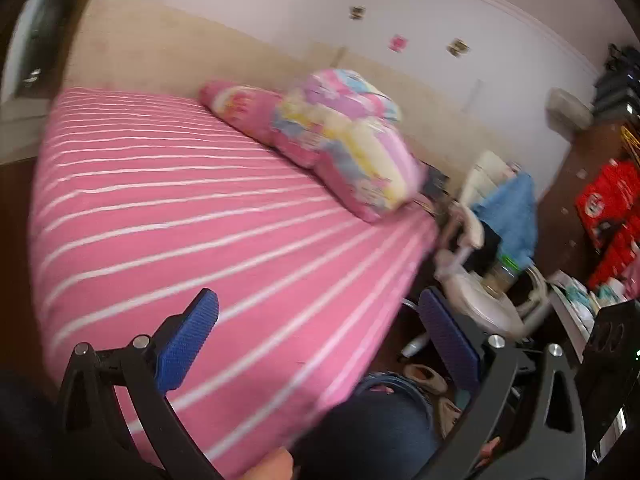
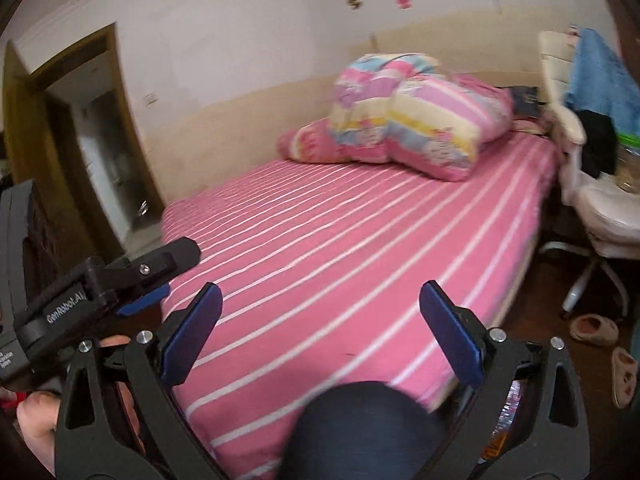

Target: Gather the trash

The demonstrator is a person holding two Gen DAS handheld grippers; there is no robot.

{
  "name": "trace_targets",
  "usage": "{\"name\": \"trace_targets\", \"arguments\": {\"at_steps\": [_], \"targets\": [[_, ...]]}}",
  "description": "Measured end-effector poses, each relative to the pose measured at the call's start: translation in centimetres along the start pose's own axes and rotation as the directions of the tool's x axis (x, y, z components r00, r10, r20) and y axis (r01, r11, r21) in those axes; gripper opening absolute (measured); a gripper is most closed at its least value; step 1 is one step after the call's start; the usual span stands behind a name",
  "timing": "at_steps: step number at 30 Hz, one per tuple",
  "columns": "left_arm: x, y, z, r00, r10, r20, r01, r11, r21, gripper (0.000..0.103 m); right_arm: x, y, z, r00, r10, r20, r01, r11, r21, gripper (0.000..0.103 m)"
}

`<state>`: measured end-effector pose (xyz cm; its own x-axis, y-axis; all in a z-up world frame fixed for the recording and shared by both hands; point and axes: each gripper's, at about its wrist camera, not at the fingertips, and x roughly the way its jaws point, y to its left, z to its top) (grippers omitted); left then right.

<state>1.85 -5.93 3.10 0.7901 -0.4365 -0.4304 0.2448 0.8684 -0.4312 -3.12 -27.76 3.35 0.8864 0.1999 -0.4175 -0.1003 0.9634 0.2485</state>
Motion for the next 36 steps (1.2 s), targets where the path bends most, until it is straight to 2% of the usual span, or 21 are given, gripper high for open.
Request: {"name": "trace_targets", "arguments": {"at_steps": [4, 10, 15, 21, 29, 36], "targets": [[-1.4, 4.2, 0.3, 0.994, 0.104, 0.039, -0.103, 0.995, -0.018, 0.097, 2.7, 3.2, -0.8, 0.999, 0.035, -0.005, -0.035, 0.998, -0.060, 0.098], [-1.4, 9.0, 0.2, 0.963, 0.264, 0.053, -0.263, 0.964, -0.026, 0.097, 6.8, 6.1, -2.6, 0.997, 0.075, 0.013, -0.071, 0.978, -0.197, 0.098], [-1.0, 10.5, 0.0, 0.944, 0.321, 0.075, -0.321, 0.947, -0.011, 0.098, 8.1, 7.1, -3.1, 0.996, 0.089, 0.002, -0.087, 0.979, -0.186, 0.098], [-0.3, 10.5, -0.1, 0.944, 0.320, 0.082, -0.322, 0.946, 0.018, 0.098, 8.8, 6.8, -3.0, 0.997, 0.079, -0.005, -0.079, 0.985, -0.153, 0.098], [0.3, 10.4, -0.4, 0.945, 0.320, 0.062, -0.320, 0.947, -0.013, 0.098, 8.5, 6.3, -3.2, 0.997, 0.078, -0.004, -0.078, 0.987, -0.141, 0.098], [0.7, 9.5, -0.9, 0.937, 0.345, 0.049, -0.347, 0.937, 0.029, 0.098, 8.2, 6.2, -3.1, 0.997, 0.081, -0.004, -0.080, 0.987, -0.139, 0.098]]}}
